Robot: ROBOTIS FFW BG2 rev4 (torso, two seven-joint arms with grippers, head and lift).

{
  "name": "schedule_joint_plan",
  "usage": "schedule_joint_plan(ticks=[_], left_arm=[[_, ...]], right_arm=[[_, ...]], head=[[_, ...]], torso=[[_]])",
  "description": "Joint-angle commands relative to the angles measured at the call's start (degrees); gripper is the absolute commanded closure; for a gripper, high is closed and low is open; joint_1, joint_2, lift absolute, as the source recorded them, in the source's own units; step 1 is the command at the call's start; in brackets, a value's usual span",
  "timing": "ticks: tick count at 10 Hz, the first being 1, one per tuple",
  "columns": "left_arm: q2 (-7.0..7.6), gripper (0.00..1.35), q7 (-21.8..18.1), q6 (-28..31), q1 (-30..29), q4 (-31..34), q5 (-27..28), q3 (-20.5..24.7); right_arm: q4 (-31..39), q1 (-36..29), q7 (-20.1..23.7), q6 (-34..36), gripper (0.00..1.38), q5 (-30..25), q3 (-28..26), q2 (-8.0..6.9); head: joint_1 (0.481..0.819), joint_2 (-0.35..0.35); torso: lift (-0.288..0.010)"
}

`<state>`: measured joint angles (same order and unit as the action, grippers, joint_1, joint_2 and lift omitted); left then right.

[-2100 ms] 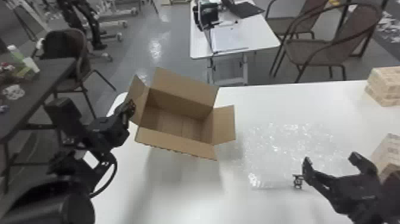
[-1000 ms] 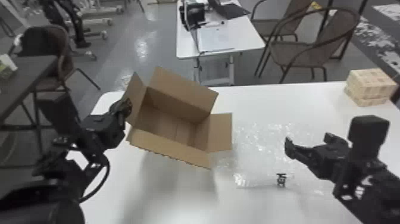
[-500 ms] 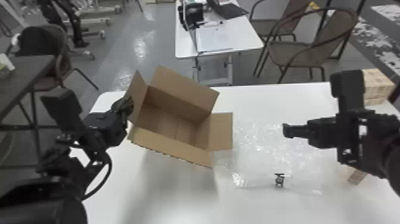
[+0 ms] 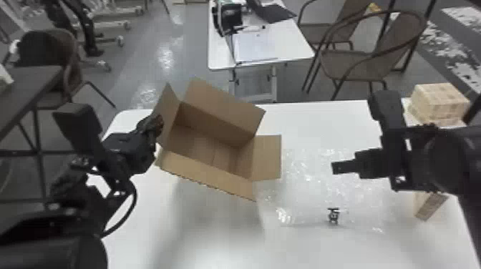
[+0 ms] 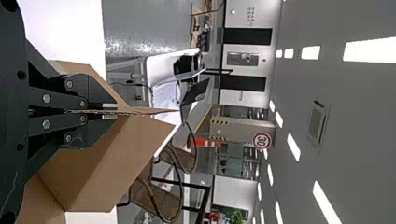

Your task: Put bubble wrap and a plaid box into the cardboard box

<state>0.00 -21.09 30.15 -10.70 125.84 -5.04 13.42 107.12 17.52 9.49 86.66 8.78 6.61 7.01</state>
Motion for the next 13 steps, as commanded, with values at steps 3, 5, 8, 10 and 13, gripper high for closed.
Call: schedule_joint_plan(ticks=[3, 5, 8, 10, 13], left_arm=[[-0.15, 1.23, 0.17, -0.09, 0.59, -0.86, 0.03, -1.47], [0.09, 1.23, 0.44, -0.09, 0.85, -1.30, 0.03, -2.17], [0.88, 1.23, 1.05, -0.88, 1.20, -2.00, 0.12, -3.14], [1.49, 1.23, 1.76, -1.32, 1.29, -2.26, 0.12, -3.75], [1.58, 1.23, 1.93, -1.67, 1.29, -2.35, 0.03, -3.93]], right_arm=[[-14.22, 5.42, 0.00, 1.49, 0.10, -1.49, 0.42, -1.83], [-19.14, 7.18, 0.00, 0.44, 0.10, -2.28, 0.42, -2.53], [-25.47, 10.52, -0.26, -1.23, 0.10, -2.54, 2.09, -3.32], [-29.86, 11.92, -0.26, -4.40, 0.24, -0.08, 2.35, -3.50], [-34.17, 12.36, -0.26, -7.47, 0.80, 3.96, 2.35, -3.76]], head=[[0.695, 0.094], [0.695, 0.087], [0.695, 0.083], [0.695, 0.084], [0.695, 0.099]], torso=[[-0.109], [-0.109], [-0.109], [-0.109], [-0.109]])
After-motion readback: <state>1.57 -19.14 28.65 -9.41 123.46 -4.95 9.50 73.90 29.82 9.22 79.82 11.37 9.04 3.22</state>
